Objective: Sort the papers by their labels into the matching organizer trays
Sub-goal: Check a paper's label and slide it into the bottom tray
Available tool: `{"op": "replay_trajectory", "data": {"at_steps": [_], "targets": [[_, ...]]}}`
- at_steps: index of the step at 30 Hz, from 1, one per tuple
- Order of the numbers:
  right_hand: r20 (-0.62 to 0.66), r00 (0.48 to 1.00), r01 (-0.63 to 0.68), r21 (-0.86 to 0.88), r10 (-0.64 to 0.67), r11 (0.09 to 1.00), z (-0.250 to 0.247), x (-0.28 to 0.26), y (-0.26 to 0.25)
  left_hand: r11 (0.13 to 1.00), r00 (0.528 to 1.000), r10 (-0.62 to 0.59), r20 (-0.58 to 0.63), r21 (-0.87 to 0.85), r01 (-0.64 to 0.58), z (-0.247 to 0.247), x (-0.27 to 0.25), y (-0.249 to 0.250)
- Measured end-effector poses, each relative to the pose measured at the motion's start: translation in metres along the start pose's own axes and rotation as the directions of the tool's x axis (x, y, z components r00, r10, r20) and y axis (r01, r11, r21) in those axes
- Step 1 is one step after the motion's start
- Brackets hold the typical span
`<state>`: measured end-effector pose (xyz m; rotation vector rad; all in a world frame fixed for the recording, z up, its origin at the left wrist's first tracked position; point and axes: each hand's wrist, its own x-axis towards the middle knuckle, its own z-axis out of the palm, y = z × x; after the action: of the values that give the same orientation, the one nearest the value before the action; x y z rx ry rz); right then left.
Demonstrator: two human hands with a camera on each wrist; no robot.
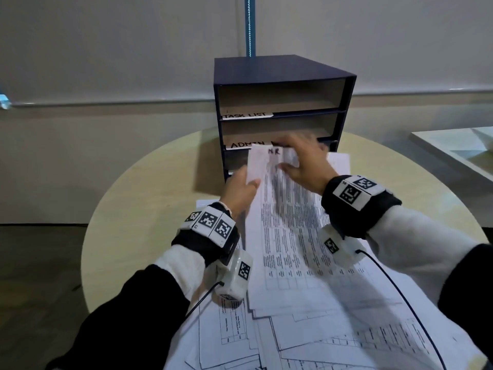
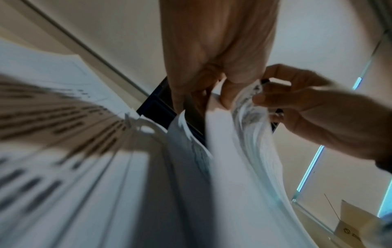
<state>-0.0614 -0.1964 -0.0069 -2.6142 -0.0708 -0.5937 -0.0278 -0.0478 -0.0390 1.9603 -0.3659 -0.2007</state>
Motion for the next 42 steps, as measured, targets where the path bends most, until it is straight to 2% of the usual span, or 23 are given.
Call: {"op": "replay_trajectory", "data": {"at_steps": [1,3,4,5,6,7,8,9,11,14,16,17,20,24,26,29,31,33,35,37,39,42], "targets": [[-0.117,0.987,-0.112,-0.020,0.109,0.994,-0.003,-0.001,0.005,0.999,0.999,0.006,-0.051,-0.040,-0.008,-0.003,0.002,0.001],[-0.278,0.885,-0.371,0.057,0.372,0.927,-0.010,-0.002,0.020,0.990,0.988,0.001,-0.157,-0.136,-0.022,-0.012,0.003,0.007],[-0.268,0.817,-0.471,0.200,0.511,0.859,-0.011,0.000,0.033,0.982,0.979,-0.003,-0.205,-0.185,-0.036,-0.017,0.003,0.010],[-0.181,0.764,-0.521,0.393,0.619,0.758,-0.012,0.001,0.042,0.971,0.969,-0.008,-0.247,-0.232,-0.051,-0.022,0.005,0.013],[-0.060,0.737,-0.515,0.594,0.673,0.618,-0.011,0.002,0.051,0.961,0.959,-0.006,-0.283,-0.265,-0.072,-0.027,0.006,0.016],[0.042,0.737,-0.485,0.728,0.674,0.485,-0.012,0.001,0.052,0.955,0.950,0.001,-0.312,-0.281,-0.093,-0.031,0.006,0.020],[0.078,0.759,-0.439,0.794,0.646,0.420,-0.013,0.001,0.053,0.951,0.944,0.027,-0.330,-0.283,-0.126,-0.034,0.006,0.024],[0.033,0.788,-0.378,0.814,0.615,0.441,-0.017,0.001,0.047,0.948,0.939,0.063,-0.339,-0.273,-0.163,-0.037,0.007,0.029],[-0.130,0.816,-0.250,0.799,0.563,0.547,-0.028,0.006,0.034,0.938,0.919,0.146,-0.367,-0.243,-0.246,-0.043,0.006,0.043],[-0.346,0.812,-0.047,0.764,0.470,0.643,-0.051,0.019,0.014,0.900,0.842,0.265,-0.470,-0.193,-0.391,-0.054,0.009,0.069],[-0.407,0.813,0.033,0.745,0.415,0.666,-0.063,0.023,0.002,0.872,0.796,0.304,-0.524,-0.184,-0.454,-0.060,0.009,0.082],[-0.415,0.819,0.061,0.750,0.397,0.658,-0.065,0.022,-0.002,0.864,0.792,0.307,-0.528,-0.194,-0.465,-0.063,0.010,0.084],[-0.438,0.823,0.115,0.753,0.363,0.647,-0.060,0.013,-0.005,0.863,0.830,0.280,-0.482,-0.254,-0.438,-0.059,0.005,0.077],[-0.343,0.830,-0.005,0.784,0.440,0.620,-0.038,0.001,0.005,0.927,0.907,0.206,-0.366,-0.224,-0.301,-0.042,-0.003,0.052],[-0.313,0.839,-0.055,0.765,0.446,0.642,-0.036,0.000,0.006,0.937,0.914,0.198,-0.354,-0.205,-0.282,-0.040,-0.004,0.047],[-0.366,0.833,-0.045,0.702,0.414,0.711,-0.050,0.009,0.004,0.945,0.897,0.181,-0.403,-0.181,-0.272,-0.049,-0.002,0.057],[-0.394,0.832,-0.044,0.654,0.390,0.755,-0.057,0.015,0.005,0.952,0.906,0.158,-0.393,-0.183,-0.245,-0.053,0.000,0.062],[-0.358,0.843,-0.122,0.600,0.402,0.790,-0.056,0.016,0.012,0.962,0.942,0.069,-0.327,-0.229,-0.150,-0.052,0.001,0.058],[-0.227,0.862,-0.251,0.586,0.453,0.771,-0.045,0.007,0.022,0.962,0.976,-0.069,-0.206,-0.274,0.010,-0.045,0.000,0.042],[-0.054,0.861,-0.395,0.555,0.505,0.732,-0.030,-0.007,0.033,0.954,0.969,-0.219,-0.114,-0.235,0.188,-0.036,0.003,0.020],[0.083,0.835,-0.513,0.472,0.543,0.717,-0.017,-0.022,0.042,0.926,0.933,-0.350,-0.088,-0.182,0.330,-0.028,0.006,-0.002],[0.156,0.804,-0.581,0.410,0.574,0.703,-0.005,-0.033,0.051,0.888,0.891,-0.452,-0.046,-0.117,0.444,-0.021,0.007,-0.024]]}}
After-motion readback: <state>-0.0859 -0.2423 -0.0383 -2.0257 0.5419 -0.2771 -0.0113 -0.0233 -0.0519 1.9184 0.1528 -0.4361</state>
